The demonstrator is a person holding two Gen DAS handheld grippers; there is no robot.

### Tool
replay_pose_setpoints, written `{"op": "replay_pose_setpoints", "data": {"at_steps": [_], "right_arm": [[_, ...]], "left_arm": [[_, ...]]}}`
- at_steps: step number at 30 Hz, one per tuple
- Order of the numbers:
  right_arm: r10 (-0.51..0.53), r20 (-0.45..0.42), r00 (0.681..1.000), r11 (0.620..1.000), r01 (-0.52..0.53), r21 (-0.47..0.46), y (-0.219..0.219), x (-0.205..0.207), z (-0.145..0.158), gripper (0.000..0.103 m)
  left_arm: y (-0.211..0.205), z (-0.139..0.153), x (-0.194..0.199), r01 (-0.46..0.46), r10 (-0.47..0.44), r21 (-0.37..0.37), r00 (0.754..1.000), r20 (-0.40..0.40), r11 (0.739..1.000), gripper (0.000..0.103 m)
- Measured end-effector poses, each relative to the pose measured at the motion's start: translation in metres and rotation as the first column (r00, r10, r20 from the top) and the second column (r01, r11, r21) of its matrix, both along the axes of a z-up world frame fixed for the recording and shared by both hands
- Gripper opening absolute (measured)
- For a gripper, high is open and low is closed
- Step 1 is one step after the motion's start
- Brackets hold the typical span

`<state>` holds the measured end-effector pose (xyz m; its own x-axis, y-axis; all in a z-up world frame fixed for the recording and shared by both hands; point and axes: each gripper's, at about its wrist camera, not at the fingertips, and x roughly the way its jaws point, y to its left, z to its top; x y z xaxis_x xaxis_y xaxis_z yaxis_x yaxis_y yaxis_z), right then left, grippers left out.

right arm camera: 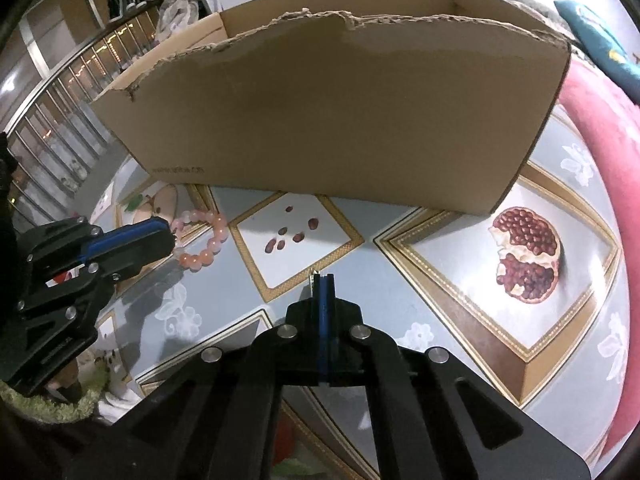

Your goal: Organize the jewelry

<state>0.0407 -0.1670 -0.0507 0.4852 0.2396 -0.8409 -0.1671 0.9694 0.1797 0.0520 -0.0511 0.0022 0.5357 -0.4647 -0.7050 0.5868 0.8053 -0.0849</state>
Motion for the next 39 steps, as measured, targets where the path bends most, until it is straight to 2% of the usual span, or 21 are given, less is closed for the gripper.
{"op": "replay_pose_setpoints", "data": {"at_steps": [7, 9, 10, 12, 13, 17, 18, 19, 22, 27, 32, 35, 39], "right_arm": [[0.016, 0.033, 0.999, 1.000, -0.016, 0.007, -0.011, -0.021, 0.006, 0.000], [0.024, 0.044, 0.999, 1.000, -0.024, -0.014, -0.010, -0.024, 0.008, 0.003], [0.028, 0.048, 0.998, 0.999, -0.027, -0.023, -0.007, -0.021, 0.011, 0.005], [0.041, 0.056, 0.998, 0.998, -0.039, -0.042, -0.003, -0.015, 0.009, 0.020], [0.050, 0.065, 0.997, 0.997, -0.047, -0.062, 0.001, -0.009, 0.006, 0.021], [0.092, 0.086, 0.992, 0.988, -0.080, -0.134, 0.016, -0.005, -0.001, 0.018], [0.096, 0.089, 0.991, 0.984, -0.082, -0.156, 0.017, -0.004, 0.000, 0.007], [0.093, 0.085, 0.992, 0.986, -0.079, -0.147, 0.018, -0.003, -0.001, 0.004], [0.072, 0.069, 0.995, 0.994, -0.066, -0.087, 0.012, 0.000, -0.002, 0.002], [0.022, 0.045, 0.999, 0.999, -0.023, 0.033, -0.006, -0.002, -0.002, 0.000], [-0.015, 0.033, 0.999, 0.994, 0.011, 0.109, -0.022, -0.007, 0.003, 0.000], [-0.024, 0.040, 0.999, 0.992, 0.019, 0.123, -0.030, -0.011, 0.007, 0.000], [0.002, 0.039, 0.999, 0.997, -0.005, 0.075, -0.032, -0.014, 0.013, 0.000]], "left_arm": [[-0.004, -0.003, 0.001, 0.006, -0.006, 0.007, 1.000, -0.011, 1.000, 0.006], [-0.005, -0.004, 0.000, 0.009, -0.008, 0.011, 1.000, -0.014, 1.000, 0.006], [-0.006, -0.004, 0.000, 0.008, -0.008, 0.012, 1.000, -0.016, 1.000, 0.006], [-0.006, -0.005, 0.000, 0.006, -0.005, 0.014, 1.000, -0.020, 1.000, 0.006], [-0.006, -0.006, 0.000, 0.003, -0.003, 0.016, 1.000, -0.023, 1.000, 0.006], [-0.009, -0.007, 0.002, 0.000, 0.001, 0.021, 1.000, -0.027, 1.000, 0.006], [-0.009, -0.007, 0.002, 0.000, 0.001, 0.023, 1.000, -0.027, 1.000, 0.006], [-0.010, -0.007, 0.002, -0.001, 0.001, 0.024, 1.000, -0.027, 1.000, 0.006], [-0.011, -0.006, 0.002, 0.000, 0.001, 0.026, 1.000, -0.024, 1.000, 0.006], [-0.012, -0.003, 0.002, 0.004, -0.004, 0.029, 1.000, -0.015, 1.000, 0.006], [-0.012, -0.001, -0.002, 0.012, -0.012, 0.030, 1.000, -0.009, 0.999, 0.006], [-0.013, -0.001, -0.002, 0.017, -0.016, 0.030, 1.000, -0.007, 0.999, 0.006], [-0.013, 0.000, -0.002, 0.020, -0.020, 0.029, 1.000, -0.006, 0.999, 0.006]]}}
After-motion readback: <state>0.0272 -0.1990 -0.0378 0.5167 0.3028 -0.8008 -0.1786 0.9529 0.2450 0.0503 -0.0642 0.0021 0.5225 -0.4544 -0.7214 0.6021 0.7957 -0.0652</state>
